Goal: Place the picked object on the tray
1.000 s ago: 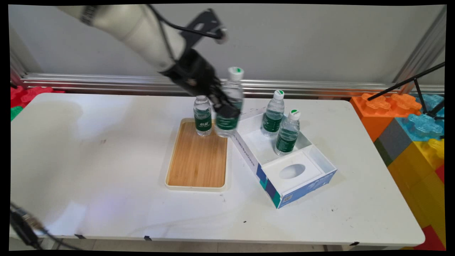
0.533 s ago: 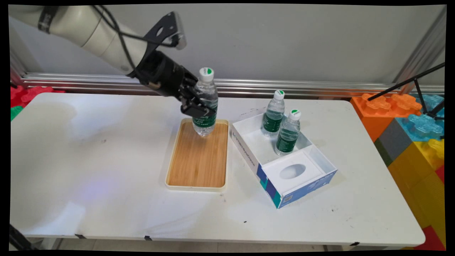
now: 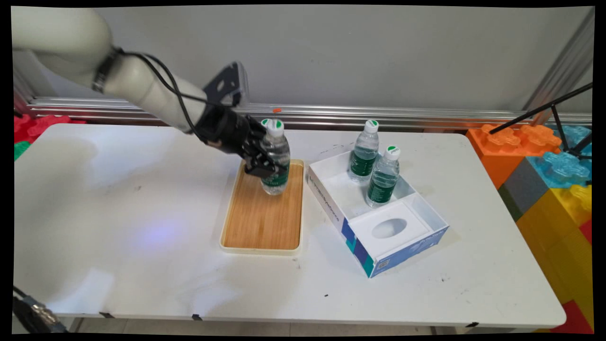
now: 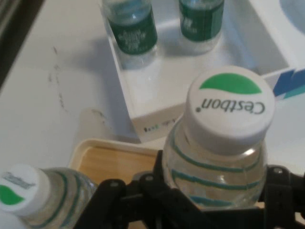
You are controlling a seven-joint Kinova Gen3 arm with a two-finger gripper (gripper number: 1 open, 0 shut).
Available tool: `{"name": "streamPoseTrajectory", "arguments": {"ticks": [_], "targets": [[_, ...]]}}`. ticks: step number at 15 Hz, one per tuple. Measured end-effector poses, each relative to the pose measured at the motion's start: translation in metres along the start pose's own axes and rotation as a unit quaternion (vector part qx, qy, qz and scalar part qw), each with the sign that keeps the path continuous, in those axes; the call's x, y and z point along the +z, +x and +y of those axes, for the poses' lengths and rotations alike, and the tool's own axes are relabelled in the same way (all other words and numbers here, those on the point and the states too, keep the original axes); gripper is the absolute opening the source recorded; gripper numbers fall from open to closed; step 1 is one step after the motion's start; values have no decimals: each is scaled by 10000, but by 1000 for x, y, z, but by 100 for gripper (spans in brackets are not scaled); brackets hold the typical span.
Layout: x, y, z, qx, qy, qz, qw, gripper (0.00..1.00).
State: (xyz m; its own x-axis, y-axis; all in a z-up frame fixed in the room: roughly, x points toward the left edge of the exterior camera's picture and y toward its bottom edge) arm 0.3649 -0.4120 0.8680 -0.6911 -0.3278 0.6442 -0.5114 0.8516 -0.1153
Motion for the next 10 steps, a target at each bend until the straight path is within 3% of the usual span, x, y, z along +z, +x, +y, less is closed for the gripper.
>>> {"name": "streamPoseTrajectory", "arguments": {"ticks": [10], "targets": [[67,-40,-18,-291,-300,21,9991,0]]}}
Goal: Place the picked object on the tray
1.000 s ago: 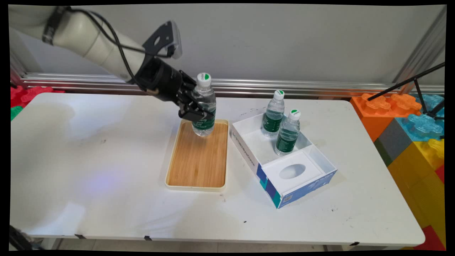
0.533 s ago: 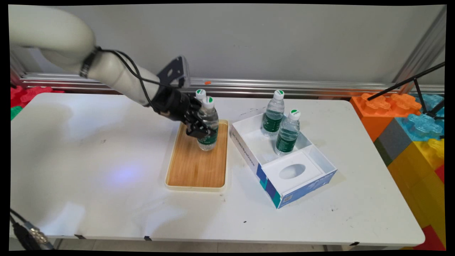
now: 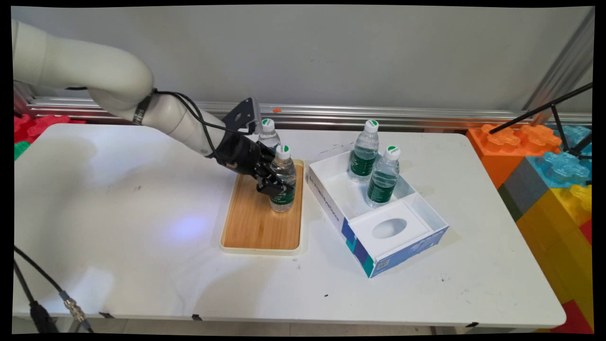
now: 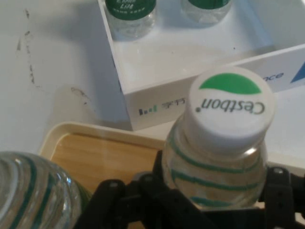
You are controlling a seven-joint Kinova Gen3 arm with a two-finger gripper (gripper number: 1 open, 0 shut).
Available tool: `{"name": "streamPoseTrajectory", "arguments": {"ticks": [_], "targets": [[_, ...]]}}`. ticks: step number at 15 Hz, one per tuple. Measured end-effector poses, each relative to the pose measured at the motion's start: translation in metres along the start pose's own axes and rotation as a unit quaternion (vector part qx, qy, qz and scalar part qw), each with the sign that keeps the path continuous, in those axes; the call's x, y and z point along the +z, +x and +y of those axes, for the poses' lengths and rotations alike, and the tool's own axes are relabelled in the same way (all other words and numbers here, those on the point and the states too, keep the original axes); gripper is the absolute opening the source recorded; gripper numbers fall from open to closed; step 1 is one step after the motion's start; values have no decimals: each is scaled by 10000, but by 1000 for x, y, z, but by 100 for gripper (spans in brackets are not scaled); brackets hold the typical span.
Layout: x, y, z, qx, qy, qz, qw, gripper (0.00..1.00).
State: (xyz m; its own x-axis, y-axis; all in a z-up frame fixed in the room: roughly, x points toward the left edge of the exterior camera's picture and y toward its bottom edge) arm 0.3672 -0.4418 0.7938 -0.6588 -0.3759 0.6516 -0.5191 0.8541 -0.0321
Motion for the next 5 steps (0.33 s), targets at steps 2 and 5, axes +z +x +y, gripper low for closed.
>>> {"name": "streamPoseTrajectory", "arguments": {"ticks": [2,5], "targets": [[6,-4,-4,23,-5,47,10000,100],[10,-7,-7,66,-18,77,9999,100]]}}
